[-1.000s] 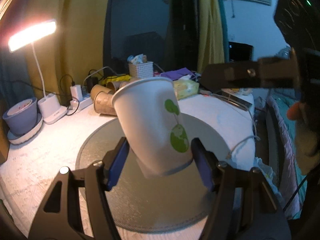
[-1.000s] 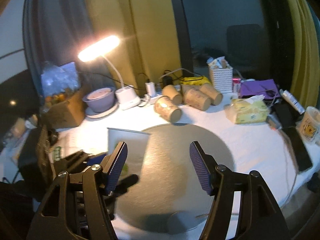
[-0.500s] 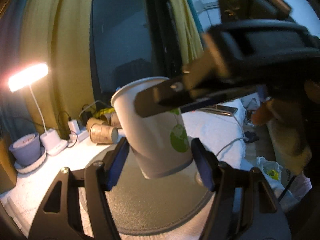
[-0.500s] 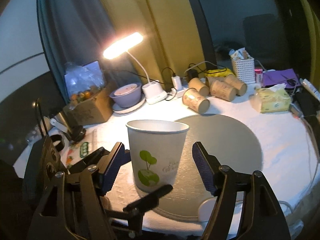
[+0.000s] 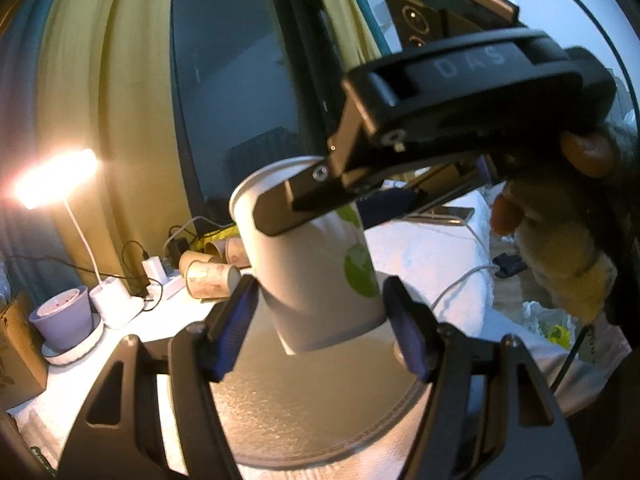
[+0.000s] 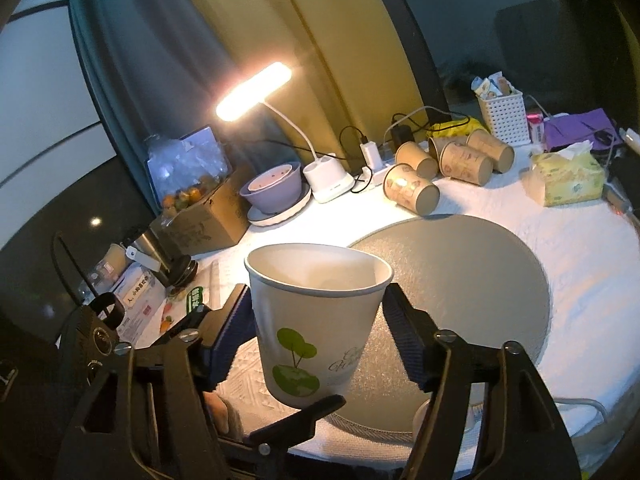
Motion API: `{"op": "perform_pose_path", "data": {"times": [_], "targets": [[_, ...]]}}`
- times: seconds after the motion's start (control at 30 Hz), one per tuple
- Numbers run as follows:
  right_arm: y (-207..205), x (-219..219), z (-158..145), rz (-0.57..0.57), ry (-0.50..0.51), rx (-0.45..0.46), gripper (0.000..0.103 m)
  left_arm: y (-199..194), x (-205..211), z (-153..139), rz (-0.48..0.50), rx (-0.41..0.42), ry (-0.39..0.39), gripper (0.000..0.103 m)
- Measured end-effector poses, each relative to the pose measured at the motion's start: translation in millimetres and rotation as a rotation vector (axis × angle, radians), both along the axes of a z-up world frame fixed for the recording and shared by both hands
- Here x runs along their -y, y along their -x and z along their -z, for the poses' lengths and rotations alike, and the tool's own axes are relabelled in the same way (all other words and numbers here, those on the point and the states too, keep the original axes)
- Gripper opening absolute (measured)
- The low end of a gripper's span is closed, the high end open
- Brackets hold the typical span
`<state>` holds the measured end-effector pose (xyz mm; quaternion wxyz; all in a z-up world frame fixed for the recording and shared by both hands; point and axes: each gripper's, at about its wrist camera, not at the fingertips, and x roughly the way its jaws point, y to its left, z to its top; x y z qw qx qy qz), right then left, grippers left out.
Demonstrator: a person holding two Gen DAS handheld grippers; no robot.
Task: Flip cup upright
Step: 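Rotate the white cup upright with the right tool and lower it onto the mat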
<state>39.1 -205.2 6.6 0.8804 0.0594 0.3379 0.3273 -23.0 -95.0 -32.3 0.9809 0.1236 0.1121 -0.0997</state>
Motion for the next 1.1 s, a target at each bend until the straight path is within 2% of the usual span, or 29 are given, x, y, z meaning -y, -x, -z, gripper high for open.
{"op": "perform_pose_path", "data": {"times": [0.03,0.13,0.3,0.47,0.73,0.9,1.0,1.1], "targets": [[-0.2,-0.5,0.1,0.0,0.005,0.002,0.069,-1.9,0.4,0.5,0.001,-0.018,-0.006,0.067],[-1.6,2.0,-0.6,0.01,0.009,0.016,0.069,-5.2,2.7,5.0,0.011,-0.075,-0.014,0.079],[-13.7,5.3,-1.9,0.088,0.079,0.078,0.069,-6.7,-2.3,12.1,-0.004,-0.168,-0.012,0.079],[-35.6,1.2,9.7,0.158,0.18,0.143,0.069,-13.1,-35.0,19.2,-0.091,-0.286,0.112,0.079],[-61.1,-20.8,45.6,0.178,0.275,0.166,0.069,-20.6,-85.8,16.3,-0.189,-0.344,0.279,0.079],[-65.7,-38.7,60.6,0.169,0.343,0.197,0.069,-32.2,-113.4,28.4,-0.236,-0.415,0.406,0.079],[-64.3,-44.7,68.1,0.173,0.387,0.214,0.069,-35.6,-122.8,35.5,-0.253,-0.449,0.45,0.079],[-61.7,-46.6,74.1,0.194,0.408,0.226,0.069,-35.8,-124.5,35.4,-0.255,-0.447,0.462,0.079]]}}
